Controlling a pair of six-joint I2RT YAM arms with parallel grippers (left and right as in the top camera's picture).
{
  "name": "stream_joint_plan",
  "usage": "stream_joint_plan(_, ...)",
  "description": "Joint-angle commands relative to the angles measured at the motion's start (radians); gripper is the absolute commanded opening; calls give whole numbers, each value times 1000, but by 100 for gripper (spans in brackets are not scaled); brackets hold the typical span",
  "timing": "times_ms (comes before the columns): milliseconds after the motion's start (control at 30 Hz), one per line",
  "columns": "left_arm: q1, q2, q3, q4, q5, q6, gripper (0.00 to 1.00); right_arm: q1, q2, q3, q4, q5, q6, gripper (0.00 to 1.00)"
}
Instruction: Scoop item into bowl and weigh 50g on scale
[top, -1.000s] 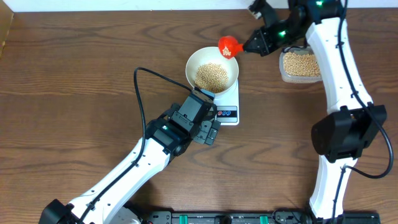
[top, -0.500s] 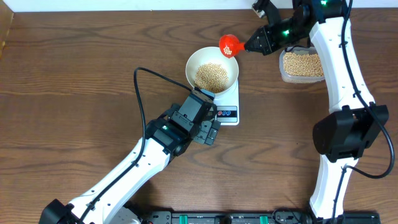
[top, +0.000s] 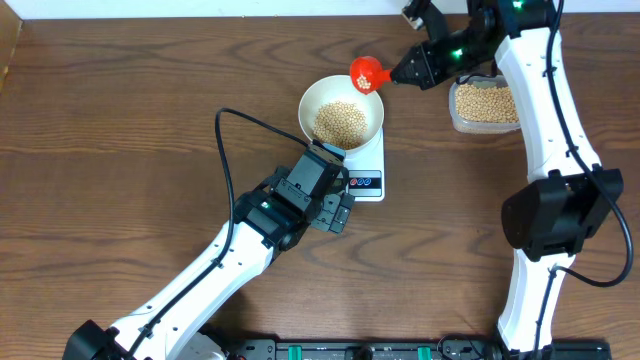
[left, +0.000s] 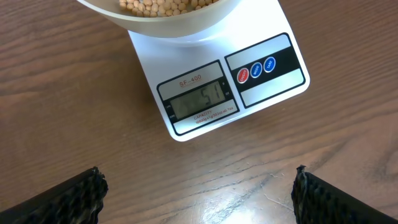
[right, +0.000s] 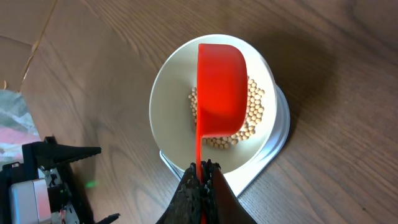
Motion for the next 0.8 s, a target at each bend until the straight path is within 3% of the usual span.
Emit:
stream_joint_plan(0,3,2,2,-2,-2,9,97,-3,-35,24,-6,-50,-19,1)
stream_joint_plan(367,3,2,1,-2,-2,9,97,-259,-108,24,-135,-31,-36,1)
stream_joint_plan(567,3,2,1,-2,-2,9,97,-357,-114,24,-186,276,92,1)
stream_joint_plan(767,3,2,2,-2,-2,9,97,-307,-114,24,-193,667,250,1)
